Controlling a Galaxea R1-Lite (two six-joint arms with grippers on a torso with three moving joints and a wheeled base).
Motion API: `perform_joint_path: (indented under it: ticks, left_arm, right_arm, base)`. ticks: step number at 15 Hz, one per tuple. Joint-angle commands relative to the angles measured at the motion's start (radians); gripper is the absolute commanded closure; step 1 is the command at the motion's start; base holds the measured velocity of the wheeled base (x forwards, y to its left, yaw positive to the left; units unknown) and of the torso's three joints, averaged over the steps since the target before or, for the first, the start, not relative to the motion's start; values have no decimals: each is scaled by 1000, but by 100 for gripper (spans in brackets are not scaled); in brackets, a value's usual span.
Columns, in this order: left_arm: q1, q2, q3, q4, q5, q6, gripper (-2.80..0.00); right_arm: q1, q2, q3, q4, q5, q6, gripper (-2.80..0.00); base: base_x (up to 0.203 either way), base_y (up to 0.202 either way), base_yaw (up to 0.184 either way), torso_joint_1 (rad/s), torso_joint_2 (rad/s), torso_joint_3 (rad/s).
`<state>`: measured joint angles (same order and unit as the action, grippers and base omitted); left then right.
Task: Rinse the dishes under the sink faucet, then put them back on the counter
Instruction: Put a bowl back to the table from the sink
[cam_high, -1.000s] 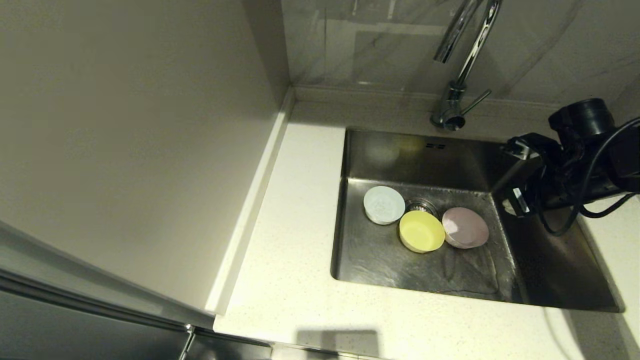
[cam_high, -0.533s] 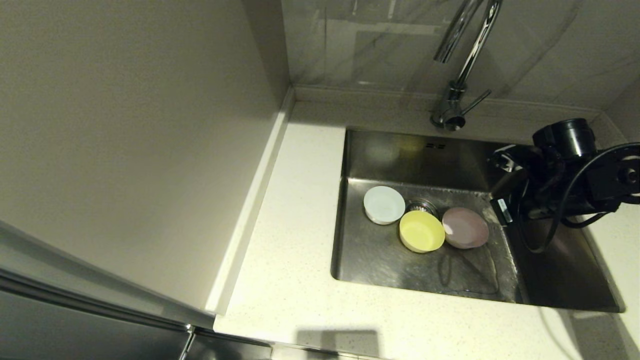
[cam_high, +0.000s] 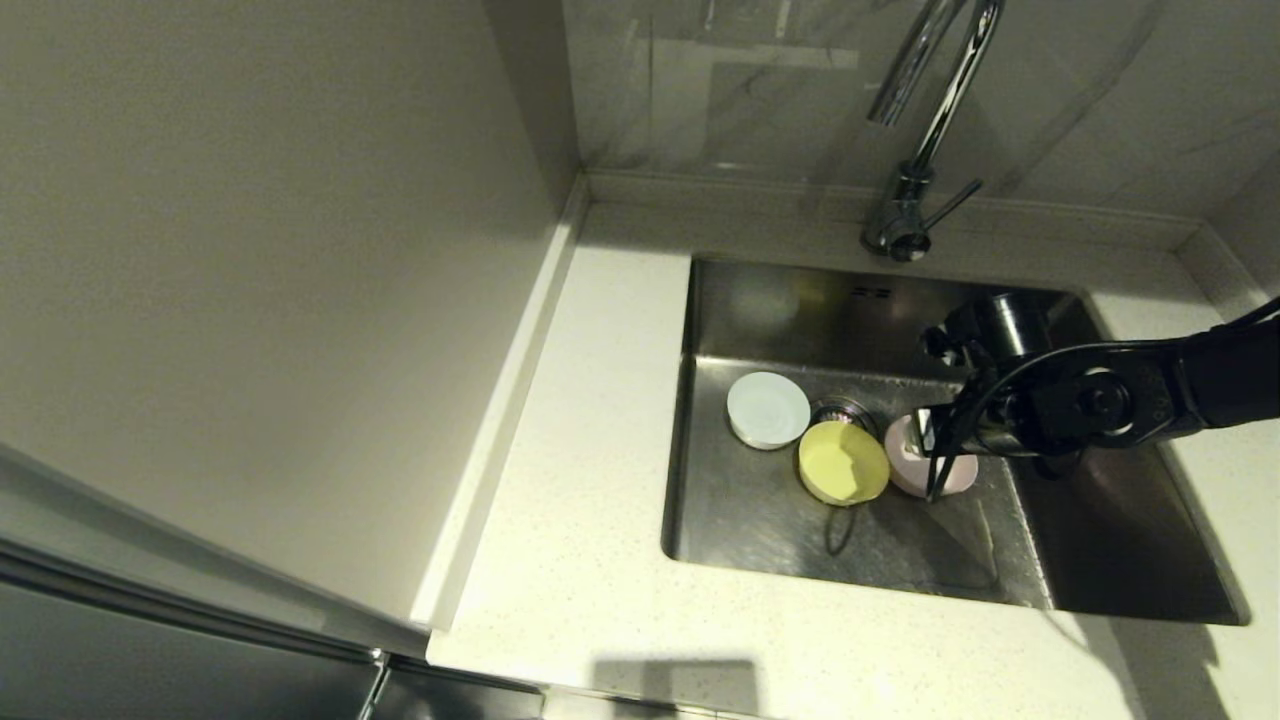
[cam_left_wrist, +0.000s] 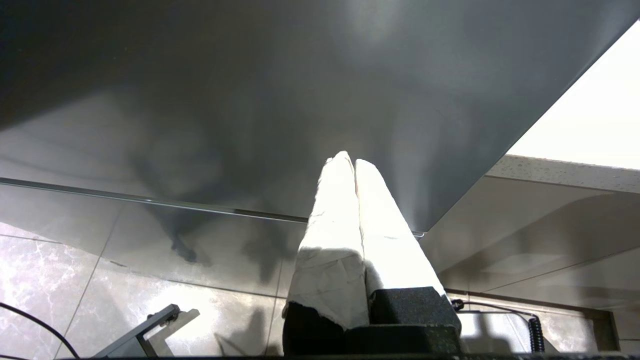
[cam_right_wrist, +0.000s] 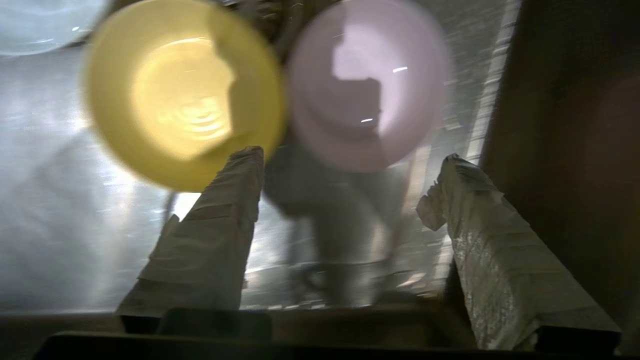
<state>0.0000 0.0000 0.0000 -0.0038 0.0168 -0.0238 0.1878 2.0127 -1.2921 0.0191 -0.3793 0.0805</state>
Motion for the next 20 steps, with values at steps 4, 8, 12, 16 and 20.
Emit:
perform_joint_path:
  ticks: [4, 8, 12, 16, 20]
  left_arm:
    - [0, -2, 0, -1, 0, -1, 0]
    - [0, -2, 0, -1, 0, -1, 0]
    - [0, -2, 0, -1, 0, -1, 0]
    - [0, -2, 0, -1, 0, -1, 0]
    - [0, -2, 0, -1, 0, -1, 0]
  right_arm:
    - [114, 67, -45, -9, -3, 62, -280]
    - [151, 144, -151, -50, 35, 61, -280]
    - [167, 268, -265, -138, 32, 58, -280]
    - [156, 357, -346, -204, 25, 57, -280]
    - [130, 456, -521, -204, -22, 57, -280]
  base:
    - [0, 0, 0, 0, 0, 0]
    - [0, 0, 0, 0, 0, 0]
    - [0, 0, 0, 0, 0, 0]
    - [0, 0, 0, 0, 0, 0]
    - [0, 0, 0, 0, 0, 0]
